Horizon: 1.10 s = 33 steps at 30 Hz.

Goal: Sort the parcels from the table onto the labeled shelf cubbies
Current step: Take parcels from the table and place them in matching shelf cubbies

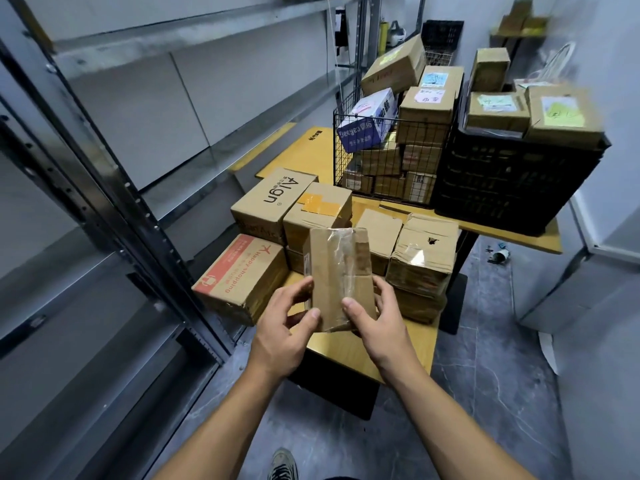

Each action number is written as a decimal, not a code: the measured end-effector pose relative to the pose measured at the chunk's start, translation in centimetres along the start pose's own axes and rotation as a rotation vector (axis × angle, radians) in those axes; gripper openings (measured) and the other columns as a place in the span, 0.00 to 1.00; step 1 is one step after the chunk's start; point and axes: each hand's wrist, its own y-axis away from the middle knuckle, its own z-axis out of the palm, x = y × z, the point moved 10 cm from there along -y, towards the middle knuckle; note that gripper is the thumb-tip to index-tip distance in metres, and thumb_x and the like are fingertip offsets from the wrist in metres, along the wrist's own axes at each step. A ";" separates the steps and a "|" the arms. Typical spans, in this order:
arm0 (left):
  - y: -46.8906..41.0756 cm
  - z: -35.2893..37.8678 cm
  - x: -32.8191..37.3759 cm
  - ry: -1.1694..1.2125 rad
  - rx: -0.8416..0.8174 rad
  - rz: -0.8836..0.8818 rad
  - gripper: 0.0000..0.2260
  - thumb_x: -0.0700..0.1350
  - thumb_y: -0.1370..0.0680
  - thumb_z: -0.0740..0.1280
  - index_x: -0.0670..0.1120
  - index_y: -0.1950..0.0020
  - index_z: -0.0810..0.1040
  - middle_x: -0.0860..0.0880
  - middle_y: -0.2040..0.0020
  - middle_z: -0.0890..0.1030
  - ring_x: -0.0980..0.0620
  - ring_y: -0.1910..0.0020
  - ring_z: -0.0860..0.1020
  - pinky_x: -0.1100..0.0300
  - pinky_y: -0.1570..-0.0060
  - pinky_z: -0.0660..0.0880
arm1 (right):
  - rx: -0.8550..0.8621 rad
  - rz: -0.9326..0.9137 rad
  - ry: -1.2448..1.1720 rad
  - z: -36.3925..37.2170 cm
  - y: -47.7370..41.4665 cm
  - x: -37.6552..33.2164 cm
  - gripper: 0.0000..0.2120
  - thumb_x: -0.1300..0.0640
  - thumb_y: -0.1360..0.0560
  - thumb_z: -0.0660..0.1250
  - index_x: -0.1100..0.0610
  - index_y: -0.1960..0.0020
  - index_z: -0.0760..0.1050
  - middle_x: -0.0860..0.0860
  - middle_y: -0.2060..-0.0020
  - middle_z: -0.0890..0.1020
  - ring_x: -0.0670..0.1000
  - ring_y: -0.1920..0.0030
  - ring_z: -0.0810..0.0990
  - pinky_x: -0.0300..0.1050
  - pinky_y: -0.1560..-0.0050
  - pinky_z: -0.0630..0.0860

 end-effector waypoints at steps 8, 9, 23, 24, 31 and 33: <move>0.8 -3.8 -2.9 -0.097 0.114 -0.195 0.24 0.56 0.27 0.67 0.60 0.31 0.70 0.56 0.36 0.73 0.66 0.37 0.71 0.66 0.37 0.69 | -0.065 0.134 -0.511 2.3 -0.2 1.0 0.27 0.53 0.28 0.72 0.48 0.31 0.68 0.53 0.47 0.86 0.62 0.44 0.82 0.74 0.45 0.77; 1.2 -3.9 -3.2 -0.050 0.103 -0.215 0.24 0.58 0.28 0.67 0.61 0.32 0.70 0.56 0.35 0.72 0.66 0.37 0.71 0.65 0.36 0.70 | -0.085 0.135 -0.515 2.7 -0.1 1.1 0.28 0.53 0.28 0.73 0.49 0.31 0.67 0.52 0.48 0.86 0.61 0.46 0.82 0.75 0.45 0.76; 6.6 -13.0 -2.5 -0.175 0.327 -0.218 0.25 0.57 0.29 0.69 0.68 0.32 0.68 0.62 0.36 0.73 0.63 0.38 0.73 0.66 0.45 0.73 | -0.258 -0.268 0.207 10.1 1.1 -3.1 0.21 0.54 0.19 0.65 0.29 0.36 0.71 0.37 0.37 0.73 0.43 0.38 0.76 0.53 0.36 0.77; 7.1 -13.8 -2.4 -0.199 0.342 -0.215 0.25 0.57 0.28 0.69 0.68 0.32 0.67 0.64 0.37 0.73 0.64 0.38 0.73 0.70 0.46 0.72 | -0.287 -0.253 0.195 11.1 1.3 -3.2 0.18 0.52 0.19 0.65 0.32 0.34 0.72 0.40 0.36 0.75 0.42 0.39 0.77 0.54 0.37 0.78; 11.1 -20.6 -1.0 -0.317 0.452 -0.192 0.24 0.52 0.27 0.70 0.62 0.32 0.70 0.62 0.38 0.71 0.64 0.39 0.73 0.68 0.42 0.73 | -0.558 -0.225 0.103 20.6 4.7 -5.4 0.30 0.38 0.31 0.71 0.36 0.31 0.66 0.42 0.36 0.79 0.42 0.36 0.79 0.52 0.34 0.77; 12.3 -23.2 -0.1 -0.368 0.481 -0.187 0.25 0.52 0.27 0.70 0.58 0.30 0.71 0.59 0.37 0.72 0.61 0.38 0.73 0.61 0.39 0.74 | -0.585 -0.252 0.105 23.4 6.1 -6.6 0.29 0.43 0.31 0.74 0.31 0.34 0.66 0.42 0.37 0.79 0.44 0.36 0.79 0.53 0.35 0.77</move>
